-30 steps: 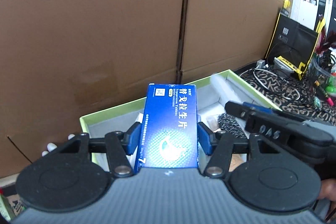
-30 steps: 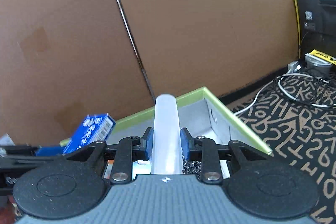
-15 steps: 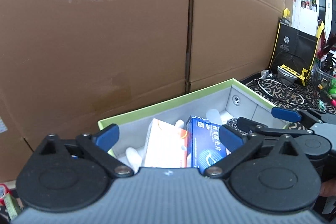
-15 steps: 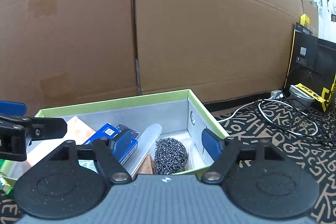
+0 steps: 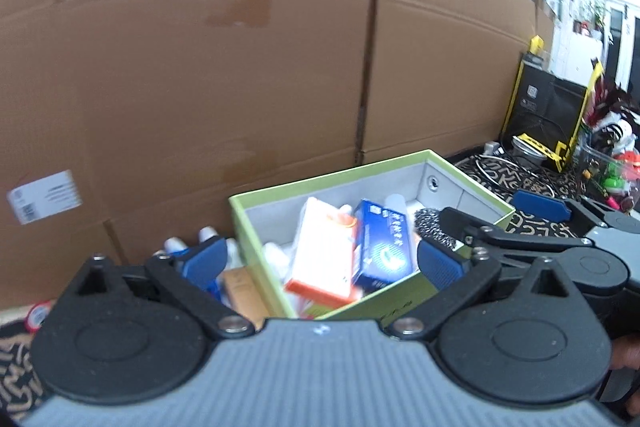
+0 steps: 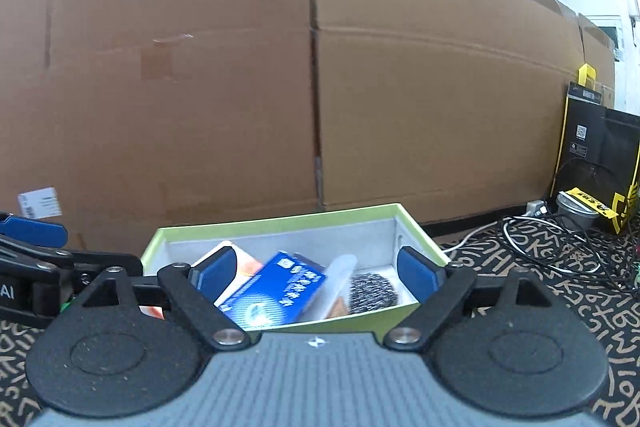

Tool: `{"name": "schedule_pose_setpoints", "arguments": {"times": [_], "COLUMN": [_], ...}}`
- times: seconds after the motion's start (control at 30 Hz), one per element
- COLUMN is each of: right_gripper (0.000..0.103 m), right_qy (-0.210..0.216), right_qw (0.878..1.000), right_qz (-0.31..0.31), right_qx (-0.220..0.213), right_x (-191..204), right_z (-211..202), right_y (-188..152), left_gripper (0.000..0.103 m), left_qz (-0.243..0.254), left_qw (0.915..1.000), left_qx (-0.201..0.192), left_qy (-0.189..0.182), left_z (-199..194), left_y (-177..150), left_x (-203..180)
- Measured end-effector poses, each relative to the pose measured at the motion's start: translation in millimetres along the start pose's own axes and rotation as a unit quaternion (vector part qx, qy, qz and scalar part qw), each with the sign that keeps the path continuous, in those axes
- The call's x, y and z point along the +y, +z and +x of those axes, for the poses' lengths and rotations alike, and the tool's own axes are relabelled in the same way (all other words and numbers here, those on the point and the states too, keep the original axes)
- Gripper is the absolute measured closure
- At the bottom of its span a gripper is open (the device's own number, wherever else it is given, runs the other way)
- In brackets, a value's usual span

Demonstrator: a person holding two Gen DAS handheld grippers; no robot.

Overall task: Organize objects
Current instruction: 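Move both tools back toward the gold bar box and green-red box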

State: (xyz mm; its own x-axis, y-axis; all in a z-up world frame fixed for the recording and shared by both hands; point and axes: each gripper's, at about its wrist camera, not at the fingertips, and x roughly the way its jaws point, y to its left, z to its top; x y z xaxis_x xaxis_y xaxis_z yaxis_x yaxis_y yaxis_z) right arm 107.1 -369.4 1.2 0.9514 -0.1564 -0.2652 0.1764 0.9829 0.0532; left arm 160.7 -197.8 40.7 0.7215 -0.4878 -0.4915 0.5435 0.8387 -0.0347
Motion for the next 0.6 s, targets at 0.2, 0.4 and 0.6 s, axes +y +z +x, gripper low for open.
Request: {"name": "schedule_pose_setpoints", "arguments": {"times": [0.2,0.4,0.6], "right_gripper": [0.012,0.012,0.012], "right_qy": [0.030,0.085,0.139], "right_qw": [1.000,0.996,0.986], "right_qz": [0.001,-0.014,-0.055], "right_qx": [0.004,0.031,0.069], "right_x": [25.3,64.7,112.8], "right_z": [-12.3,-15.2,-16.8], "right_y": [-12.2,-36.7,-60.5], "left_gripper": [0.000,0.000,0.000], "left_qz": [-0.026,-0.064,-0.120], "left_qw": [0.9985,0.9944,0.9833], "left_qx": [-0.013,0.016,0.067], "left_qy": [0.048,0.083,0.120], "left_z": [-36.8,-58.9,-62.6], "left_y": [-29.5,-69.9,-104.4], "left_x": [33.0,78.6,133.5]}}
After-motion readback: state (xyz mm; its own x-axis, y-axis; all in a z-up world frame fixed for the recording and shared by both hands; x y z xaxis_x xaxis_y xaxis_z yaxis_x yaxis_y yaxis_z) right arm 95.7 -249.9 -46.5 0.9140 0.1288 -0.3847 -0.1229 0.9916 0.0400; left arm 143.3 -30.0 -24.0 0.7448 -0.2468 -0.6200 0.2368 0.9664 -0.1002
